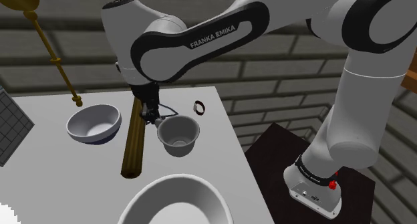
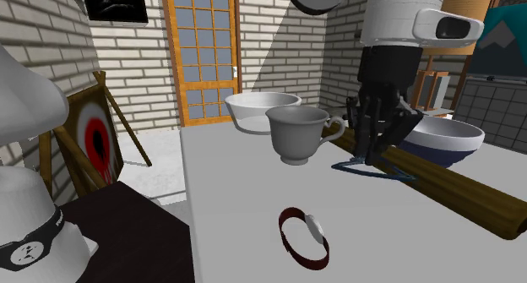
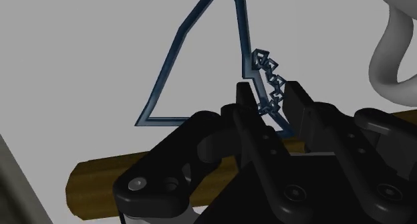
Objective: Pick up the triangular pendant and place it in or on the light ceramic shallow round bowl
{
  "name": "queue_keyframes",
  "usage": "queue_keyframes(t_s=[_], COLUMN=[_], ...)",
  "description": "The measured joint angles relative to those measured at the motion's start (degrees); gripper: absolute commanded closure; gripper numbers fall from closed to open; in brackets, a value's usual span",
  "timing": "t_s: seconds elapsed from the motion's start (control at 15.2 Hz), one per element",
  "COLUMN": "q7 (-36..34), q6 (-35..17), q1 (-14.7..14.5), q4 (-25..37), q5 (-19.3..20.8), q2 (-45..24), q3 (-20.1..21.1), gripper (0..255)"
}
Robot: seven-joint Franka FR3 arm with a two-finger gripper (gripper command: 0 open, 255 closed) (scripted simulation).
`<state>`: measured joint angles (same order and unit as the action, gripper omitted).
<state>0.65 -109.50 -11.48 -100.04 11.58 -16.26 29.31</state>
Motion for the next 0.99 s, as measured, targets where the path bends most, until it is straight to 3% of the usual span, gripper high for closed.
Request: queue_keyframes(t_s=[0.99], q7=[1.29], q6=[10.81], q1=[-0.31], q4=[9.34], q5=[-1.37], q2=[1.78], q3=[0.6], gripper=[255])
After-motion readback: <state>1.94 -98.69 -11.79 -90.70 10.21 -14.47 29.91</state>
